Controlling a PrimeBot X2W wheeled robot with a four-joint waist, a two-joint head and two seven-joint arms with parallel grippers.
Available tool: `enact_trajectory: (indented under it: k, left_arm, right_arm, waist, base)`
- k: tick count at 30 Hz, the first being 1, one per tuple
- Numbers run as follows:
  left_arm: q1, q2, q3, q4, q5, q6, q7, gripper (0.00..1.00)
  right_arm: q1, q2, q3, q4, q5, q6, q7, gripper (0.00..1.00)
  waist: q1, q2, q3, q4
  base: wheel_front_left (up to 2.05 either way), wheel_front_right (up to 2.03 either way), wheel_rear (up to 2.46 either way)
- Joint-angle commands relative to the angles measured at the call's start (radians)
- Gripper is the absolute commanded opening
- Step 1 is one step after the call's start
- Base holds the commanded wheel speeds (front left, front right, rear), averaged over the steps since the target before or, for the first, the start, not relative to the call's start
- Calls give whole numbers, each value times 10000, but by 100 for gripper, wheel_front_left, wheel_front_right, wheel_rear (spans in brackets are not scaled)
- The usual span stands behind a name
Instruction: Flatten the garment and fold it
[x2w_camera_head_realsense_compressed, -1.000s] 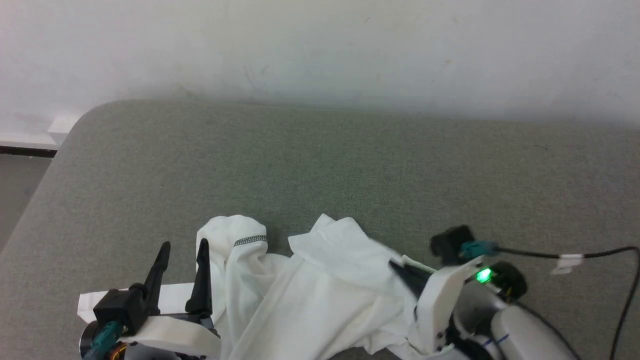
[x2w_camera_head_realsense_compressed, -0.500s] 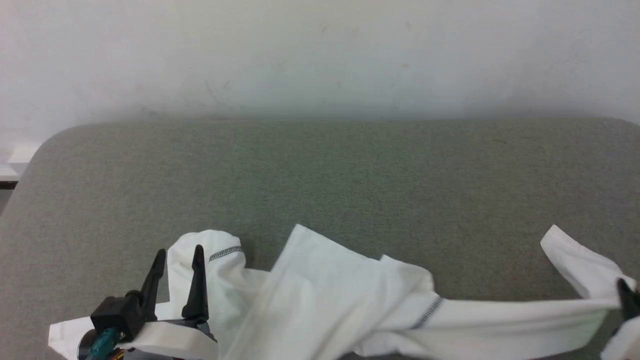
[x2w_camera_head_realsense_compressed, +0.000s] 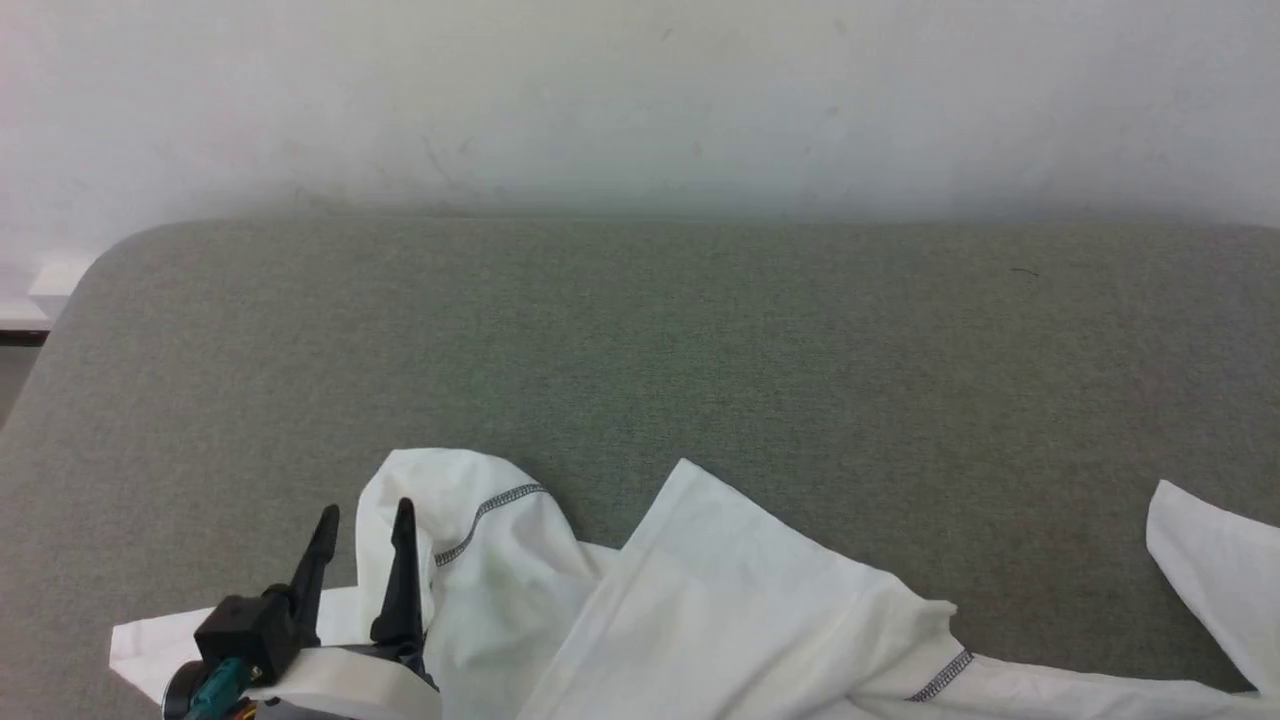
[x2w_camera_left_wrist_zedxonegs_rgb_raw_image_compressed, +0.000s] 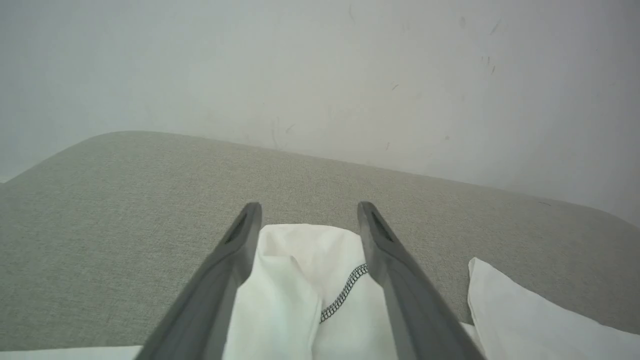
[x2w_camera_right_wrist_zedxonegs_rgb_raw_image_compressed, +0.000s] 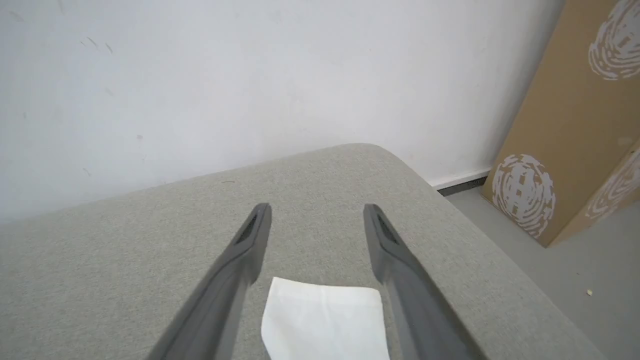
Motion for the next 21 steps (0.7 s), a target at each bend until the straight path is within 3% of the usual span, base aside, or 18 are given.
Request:
enact_trajectory:
  k: [1, 6, 13, 21]
  left_arm:
    - [-113, -65, 44, 64, 89, -76, -47, 100]
    - [-293, -206, -18, 146, 201, -198, -47, 100]
    - [-670, -441, -135, 228, 320, -383, -47, 100]
    - [-931, -634, -96, 317, 419, -506, -47, 100]
  right_arm:
    - [-411, -31, 437, -149, -118, -9, 28, 100]
    - [-1254, -419, 3490, 454, 516, -9, 1452, 100]
    - [-2757, -1263, 8013, 2226, 2511, -9, 3617, 100]
    - [-4398, -1749, 10823, 4536, 4124, -9, 4610, 100]
  waist:
    - [0, 0, -12, 192]
    - [0, 0, 104, 524]
    - [0, 0, 473, 1074]
    - [0, 0, 798, 1343]
  base:
    - [0, 0, 0]
    - [0, 0, 0]
    - [0, 0, 0]
    - [0, 0, 0]
